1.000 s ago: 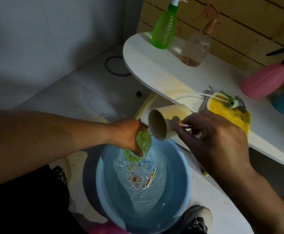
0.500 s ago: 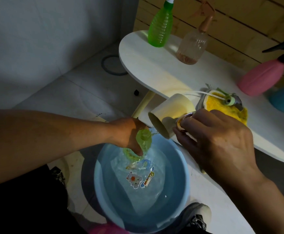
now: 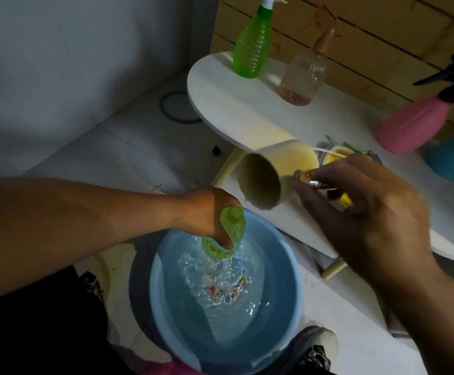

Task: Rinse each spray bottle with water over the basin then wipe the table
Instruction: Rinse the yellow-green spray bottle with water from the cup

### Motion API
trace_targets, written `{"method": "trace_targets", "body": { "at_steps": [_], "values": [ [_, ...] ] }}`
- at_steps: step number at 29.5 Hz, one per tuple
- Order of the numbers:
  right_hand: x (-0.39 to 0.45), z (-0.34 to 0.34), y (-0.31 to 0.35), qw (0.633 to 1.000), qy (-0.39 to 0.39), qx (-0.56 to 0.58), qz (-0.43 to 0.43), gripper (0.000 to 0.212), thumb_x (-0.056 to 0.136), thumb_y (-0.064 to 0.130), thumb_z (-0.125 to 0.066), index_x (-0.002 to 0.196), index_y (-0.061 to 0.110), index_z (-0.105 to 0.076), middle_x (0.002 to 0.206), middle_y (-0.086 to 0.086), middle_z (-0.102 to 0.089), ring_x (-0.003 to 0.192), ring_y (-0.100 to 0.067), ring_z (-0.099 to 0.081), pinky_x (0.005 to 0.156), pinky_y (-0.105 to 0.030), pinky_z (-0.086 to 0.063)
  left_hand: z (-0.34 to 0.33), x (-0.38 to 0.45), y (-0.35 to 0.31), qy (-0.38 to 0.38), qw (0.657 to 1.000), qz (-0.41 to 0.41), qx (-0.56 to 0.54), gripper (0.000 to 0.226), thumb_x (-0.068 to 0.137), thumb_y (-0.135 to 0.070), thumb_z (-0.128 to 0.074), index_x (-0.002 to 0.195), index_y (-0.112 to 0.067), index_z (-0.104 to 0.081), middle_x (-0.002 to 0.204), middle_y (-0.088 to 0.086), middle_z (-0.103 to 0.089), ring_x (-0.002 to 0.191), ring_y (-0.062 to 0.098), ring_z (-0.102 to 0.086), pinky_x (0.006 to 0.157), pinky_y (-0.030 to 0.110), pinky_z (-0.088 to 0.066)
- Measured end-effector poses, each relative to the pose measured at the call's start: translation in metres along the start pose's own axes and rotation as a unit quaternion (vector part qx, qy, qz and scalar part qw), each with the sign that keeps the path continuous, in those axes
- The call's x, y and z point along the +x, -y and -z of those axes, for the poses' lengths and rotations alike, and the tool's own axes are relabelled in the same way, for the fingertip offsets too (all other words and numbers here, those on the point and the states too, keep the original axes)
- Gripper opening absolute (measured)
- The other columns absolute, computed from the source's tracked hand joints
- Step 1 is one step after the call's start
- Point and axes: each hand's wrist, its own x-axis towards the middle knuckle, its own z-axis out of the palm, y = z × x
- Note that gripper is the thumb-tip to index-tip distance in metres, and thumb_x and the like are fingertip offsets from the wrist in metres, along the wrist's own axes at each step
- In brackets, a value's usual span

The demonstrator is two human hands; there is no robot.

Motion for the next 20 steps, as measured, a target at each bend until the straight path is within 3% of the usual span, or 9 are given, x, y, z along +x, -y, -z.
{"method": "trace_targets", "body": {
  "at_steps": [2,5,7,10,13,20],
  "values": [
    [0.008,0.007,-0.002,0.993,-0.009,0.069,-0.091,0.025,0.099,0.047,-0.062,0.093,0.024,-0.070,0.081,0.009,-0.062,0.072,-0.014,-0.059,0.057,-0.041,-0.047,0.004,-0.001,-0.001,-0.011,1.000,-0.002,-0.018,0.061,0.064,-0.043,-0.094,0.118,-0.032,-0.069,0.111,-0.013,-0.070,0.100,0.007,-0.065,0.089,0.028,-0.055],
    [0.026,0.012,-0.007,0.958,-0.021,0.194,-0.211,0.025,0.096,0.047,-0.062,0.090,0.023,-0.067,0.073,0.008,-0.064,0.062,-0.008,-0.054,0.054,-0.024,-0.041,0.008,-0.004,-0.005,-0.007,1.000,-0.002,-0.021,0.061,0.064,-0.042,-0.094,0.118,-0.033,-0.069,0.108,-0.015,-0.071,0.097,0.005,-0.065,0.089,0.027,-0.056],
    [0.041,0.005,-0.014,0.922,-0.026,0.272,-0.273,0.028,0.097,0.044,-0.061,0.087,0.019,-0.066,0.072,0.000,-0.063,0.059,-0.007,-0.051,0.057,-0.029,-0.040,0.009,-0.005,-0.008,-0.006,0.999,-0.003,-0.036,0.064,0.064,-0.041,-0.095,0.122,-0.032,-0.068,0.106,-0.015,-0.070,0.096,0.006,-0.066,0.088,0.027,-0.057],
    [0.071,-0.012,-0.019,0.866,-0.016,0.357,-0.350,0.030,0.099,0.043,-0.059,0.078,0.023,-0.064,0.071,0.004,-0.061,0.057,-0.008,-0.046,0.057,-0.031,-0.037,0.016,-0.007,-0.011,-0.014,0.999,-0.009,-0.030,0.071,0.066,-0.040,-0.094,0.129,-0.034,-0.063,0.112,-0.017,-0.065,0.101,0.006,-0.062,0.088,0.024,-0.054],
    [0.106,-0.035,-0.018,0.834,0.037,0.402,-0.377,0.028,0.104,0.041,-0.053,0.081,0.026,-0.061,0.074,0.003,-0.058,0.058,-0.011,-0.043,0.052,-0.027,-0.035,0.024,-0.007,-0.011,-0.009,0.999,-0.017,-0.030,0.075,0.065,-0.040,-0.095,0.131,-0.034,-0.059,0.116,-0.016,-0.063,0.104,0.007,-0.061,0.091,0.029,-0.056],
    [0.160,-0.092,-0.012,0.807,0.099,0.431,-0.393,0.022,0.107,0.031,-0.047,0.092,0.017,-0.053,0.079,-0.004,-0.051,0.060,-0.014,-0.041,0.046,-0.025,-0.029,0.040,-0.009,-0.006,-0.016,0.999,-0.019,-0.026,0.074,0.065,-0.043,-0.094,0.130,-0.035,-0.058,0.114,-0.019,-0.062,0.104,0.008,-0.062,0.088,0.028,-0.056]
  ]
}}
